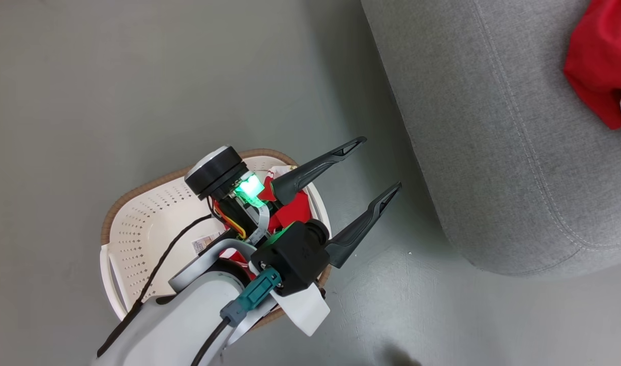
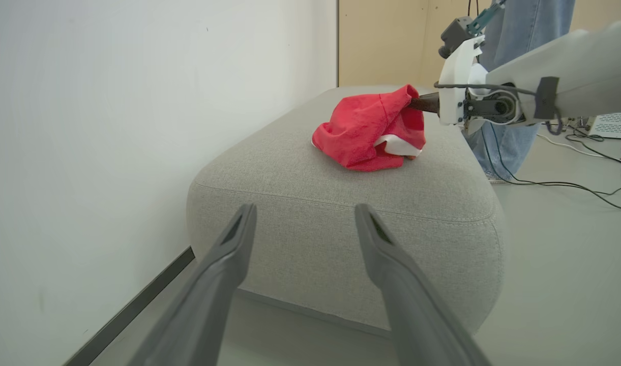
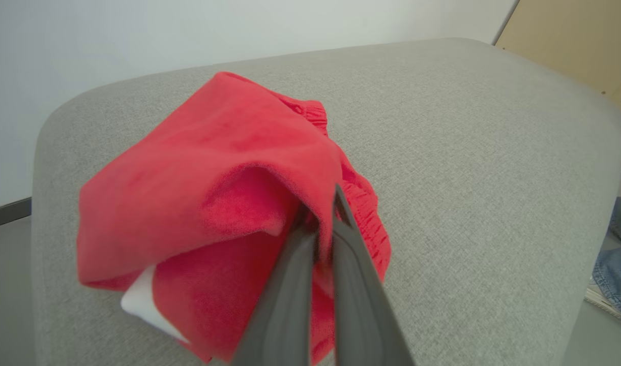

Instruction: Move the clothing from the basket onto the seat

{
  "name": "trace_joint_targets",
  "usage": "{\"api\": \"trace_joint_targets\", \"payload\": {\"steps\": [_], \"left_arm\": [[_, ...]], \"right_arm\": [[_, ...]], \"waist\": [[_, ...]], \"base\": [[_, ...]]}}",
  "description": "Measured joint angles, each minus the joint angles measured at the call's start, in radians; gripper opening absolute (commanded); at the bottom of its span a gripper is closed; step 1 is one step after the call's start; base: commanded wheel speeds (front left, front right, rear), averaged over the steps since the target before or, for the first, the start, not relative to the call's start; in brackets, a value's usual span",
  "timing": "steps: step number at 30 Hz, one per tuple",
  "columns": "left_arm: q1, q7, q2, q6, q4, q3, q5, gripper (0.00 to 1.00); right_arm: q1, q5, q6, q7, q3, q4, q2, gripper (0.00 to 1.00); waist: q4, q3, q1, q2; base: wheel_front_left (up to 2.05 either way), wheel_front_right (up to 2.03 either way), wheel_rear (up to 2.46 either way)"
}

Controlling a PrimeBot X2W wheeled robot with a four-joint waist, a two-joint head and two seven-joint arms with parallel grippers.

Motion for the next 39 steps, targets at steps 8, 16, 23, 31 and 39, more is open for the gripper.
{"api": "trace_joint_targets", "payload": {"steps": [8,16,23,31,39], "left_arm": [[0.0,-0.011,0.0,0.0,0.019,0.008,-0.002,1.0],[0.001,-0.033,-0.001,0.002,0.044,0.01,-0.009,1.0],[0.01,-0.055,-0.002,0.008,0.071,0.022,-0.019,1.0],[0.04,-0.086,0.0,0.029,0.114,0.049,-0.043,1.0],[0.082,-0.111,-0.002,0.064,0.152,0.081,-0.069,1.0]], "right_arm": [[0.033,0.003,0.0,-0.01,0.003,0.01,0.015,1.0],[0.069,0.026,0.0,-0.013,0.017,0.018,0.021,1.0],[0.117,0.058,0.0,-0.013,0.057,0.017,0.041,1.0],[0.177,0.081,0.0,-0.014,0.135,-0.021,0.06,1.0],[0.195,0.098,0.0,-0.013,0.237,-0.114,0.071,1.0]], "waist": [[-0.015,-0.015,0.0,0.0],[-0.025,-0.038,0.0,0.0],[-0.032,-0.069,0.0,0.0],[-0.037,-0.116,0.0,0.0],[-0.034,-0.174,0.0,0.0]], "base": [[0.0,0.0,0.0],[0.0,0.0,0.0],[0.0,0.0,0.0],[0.0,0.0,0.0],[0.0,0.0,0.0]]}}
